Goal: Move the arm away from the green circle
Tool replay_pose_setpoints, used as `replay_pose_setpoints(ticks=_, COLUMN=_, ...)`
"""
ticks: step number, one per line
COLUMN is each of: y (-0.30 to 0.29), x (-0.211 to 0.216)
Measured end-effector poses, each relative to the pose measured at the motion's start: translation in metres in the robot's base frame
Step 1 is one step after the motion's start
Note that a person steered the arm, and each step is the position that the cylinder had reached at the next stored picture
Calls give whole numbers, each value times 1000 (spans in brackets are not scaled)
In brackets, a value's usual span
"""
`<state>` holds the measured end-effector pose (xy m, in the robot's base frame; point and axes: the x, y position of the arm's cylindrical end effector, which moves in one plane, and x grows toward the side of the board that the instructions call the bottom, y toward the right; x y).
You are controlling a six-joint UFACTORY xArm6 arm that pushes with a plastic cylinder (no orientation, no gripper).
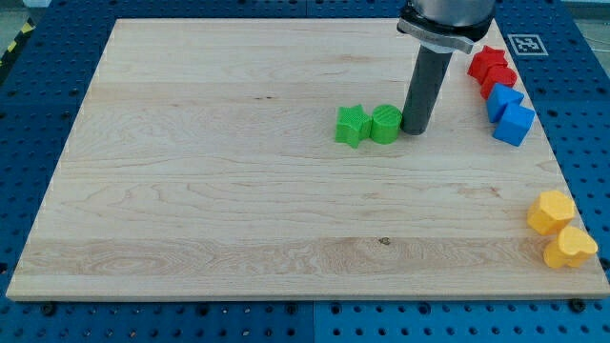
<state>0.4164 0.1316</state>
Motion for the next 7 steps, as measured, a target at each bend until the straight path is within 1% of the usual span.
replay_pose_setpoints(ticks=1, y=0, x=0)
replay_pose_setpoints(ticks=2, y=6, x=10)
replay_pose_setpoints(ticks=4, y=47, x=14)
replay_pose_setpoints(ticks=7, y=68, x=41)
